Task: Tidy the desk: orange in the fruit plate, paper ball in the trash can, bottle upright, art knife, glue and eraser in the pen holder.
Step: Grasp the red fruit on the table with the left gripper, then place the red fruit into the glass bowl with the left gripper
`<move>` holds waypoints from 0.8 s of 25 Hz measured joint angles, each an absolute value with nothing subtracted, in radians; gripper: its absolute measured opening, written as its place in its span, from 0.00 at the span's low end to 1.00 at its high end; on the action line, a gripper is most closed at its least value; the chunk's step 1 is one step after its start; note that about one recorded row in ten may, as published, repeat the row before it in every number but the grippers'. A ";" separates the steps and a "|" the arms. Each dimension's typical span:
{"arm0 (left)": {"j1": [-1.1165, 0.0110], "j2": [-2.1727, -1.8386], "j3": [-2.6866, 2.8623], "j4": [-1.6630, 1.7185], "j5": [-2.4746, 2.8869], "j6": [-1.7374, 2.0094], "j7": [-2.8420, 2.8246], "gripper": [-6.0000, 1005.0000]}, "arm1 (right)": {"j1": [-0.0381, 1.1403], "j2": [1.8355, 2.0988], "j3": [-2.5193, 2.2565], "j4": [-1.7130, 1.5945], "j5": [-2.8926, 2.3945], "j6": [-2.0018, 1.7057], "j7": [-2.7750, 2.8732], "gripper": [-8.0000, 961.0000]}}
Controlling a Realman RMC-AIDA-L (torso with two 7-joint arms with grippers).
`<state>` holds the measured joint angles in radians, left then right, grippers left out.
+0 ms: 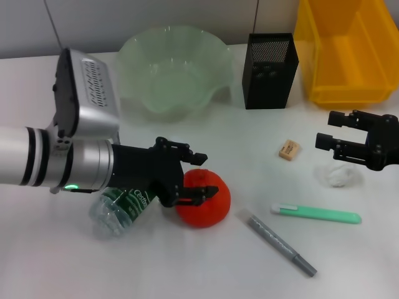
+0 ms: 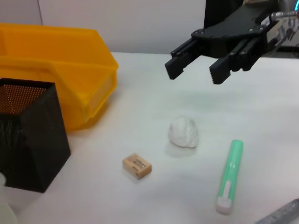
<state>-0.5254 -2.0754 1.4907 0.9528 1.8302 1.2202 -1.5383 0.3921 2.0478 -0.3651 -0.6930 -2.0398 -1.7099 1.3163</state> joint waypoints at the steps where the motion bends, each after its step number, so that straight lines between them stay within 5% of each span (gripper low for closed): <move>1: -0.525 -2.076 1.502 0.962 1.840 1.199 -1.542 0.62 | 0.389 2.048 -0.365 -0.693 -2.038 -1.709 1.316 0.74; 20: -0.529 -2.078 1.614 0.975 1.947 1.093 -1.601 0.61 | 0.378 2.045 -0.361 -0.693 -2.031 -1.708 1.316 0.74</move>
<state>-0.5289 -2.0785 1.6138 0.9753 1.9475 1.0931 -1.6012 0.3782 2.0447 -0.3609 -0.6928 -2.0313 -1.7080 1.3156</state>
